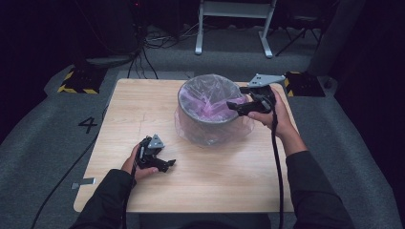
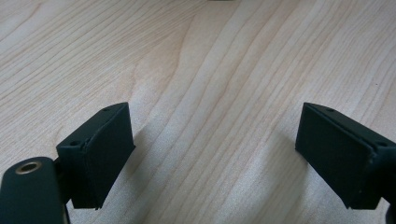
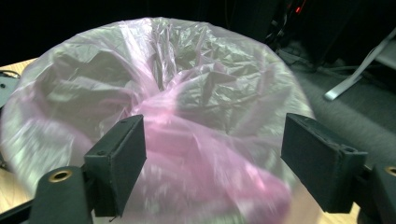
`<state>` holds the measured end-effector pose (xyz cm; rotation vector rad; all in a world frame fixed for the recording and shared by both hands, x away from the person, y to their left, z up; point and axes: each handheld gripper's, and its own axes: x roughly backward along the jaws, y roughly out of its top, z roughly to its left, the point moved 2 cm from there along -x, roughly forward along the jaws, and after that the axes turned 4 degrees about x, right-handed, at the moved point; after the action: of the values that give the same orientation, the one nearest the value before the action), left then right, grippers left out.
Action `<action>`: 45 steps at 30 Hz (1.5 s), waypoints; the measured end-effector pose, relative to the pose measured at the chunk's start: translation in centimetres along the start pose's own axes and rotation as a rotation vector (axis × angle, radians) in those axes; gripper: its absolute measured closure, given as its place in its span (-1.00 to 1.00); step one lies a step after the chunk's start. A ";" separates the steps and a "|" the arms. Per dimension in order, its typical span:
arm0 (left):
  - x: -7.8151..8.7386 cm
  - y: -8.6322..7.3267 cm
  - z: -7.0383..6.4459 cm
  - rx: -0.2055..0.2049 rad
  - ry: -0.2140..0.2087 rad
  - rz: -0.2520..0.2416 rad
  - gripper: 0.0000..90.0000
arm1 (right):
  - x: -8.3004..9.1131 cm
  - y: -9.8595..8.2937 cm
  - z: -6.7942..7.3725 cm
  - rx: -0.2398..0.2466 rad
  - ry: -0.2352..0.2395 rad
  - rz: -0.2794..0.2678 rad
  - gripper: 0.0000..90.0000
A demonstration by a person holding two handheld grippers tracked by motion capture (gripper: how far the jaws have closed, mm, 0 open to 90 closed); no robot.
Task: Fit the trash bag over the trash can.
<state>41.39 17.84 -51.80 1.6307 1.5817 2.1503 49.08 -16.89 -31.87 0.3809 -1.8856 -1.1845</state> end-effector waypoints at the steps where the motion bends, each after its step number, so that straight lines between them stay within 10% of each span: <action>1: 0.0 0.0 0.0 0.000 0.000 0.000 -0.75 | 0.5 -0.2 0.0 -0.003 0.005 -0.011 -0.51; 21: 0.0 0.0 0.0 0.000 0.000 -0.001 -0.75 | 3.5 -5.5 1.5 0.039 -0.020 0.035 -0.56; 45: 0.0 0.0 0.0 0.004 0.003 0.000 -0.75 | 1.9 -21.6 4.7 -0.035 -0.038 0.303 -0.57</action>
<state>41.34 17.83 -51.79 1.6288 1.5874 2.1525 40.49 -26.17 -50.06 0.0489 -1.8737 -1.0243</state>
